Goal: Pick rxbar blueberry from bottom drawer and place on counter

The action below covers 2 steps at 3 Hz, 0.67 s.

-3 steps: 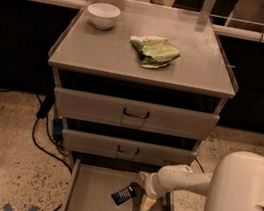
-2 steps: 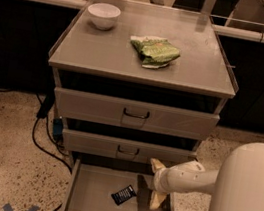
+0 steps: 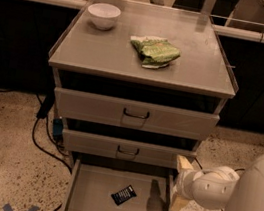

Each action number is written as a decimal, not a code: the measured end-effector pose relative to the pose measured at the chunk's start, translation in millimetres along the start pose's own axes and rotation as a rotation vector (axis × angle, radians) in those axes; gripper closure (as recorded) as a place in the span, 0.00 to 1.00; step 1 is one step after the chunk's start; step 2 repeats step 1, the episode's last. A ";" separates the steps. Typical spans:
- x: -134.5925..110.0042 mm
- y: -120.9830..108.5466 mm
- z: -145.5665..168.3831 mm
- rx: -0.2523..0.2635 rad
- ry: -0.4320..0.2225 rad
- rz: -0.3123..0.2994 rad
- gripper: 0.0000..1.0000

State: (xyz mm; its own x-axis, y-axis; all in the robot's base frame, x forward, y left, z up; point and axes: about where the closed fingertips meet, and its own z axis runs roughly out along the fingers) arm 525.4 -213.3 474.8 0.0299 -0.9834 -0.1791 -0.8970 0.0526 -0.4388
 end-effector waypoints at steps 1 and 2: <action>26.8 18.3 -59.9 0.021 0.071 0.079 0.00; 26.8 18.3 -59.9 0.021 0.071 0.079 0.00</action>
Offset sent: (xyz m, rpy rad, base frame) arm 0.0000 0.0000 0.0000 0.0000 0.0000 0.0000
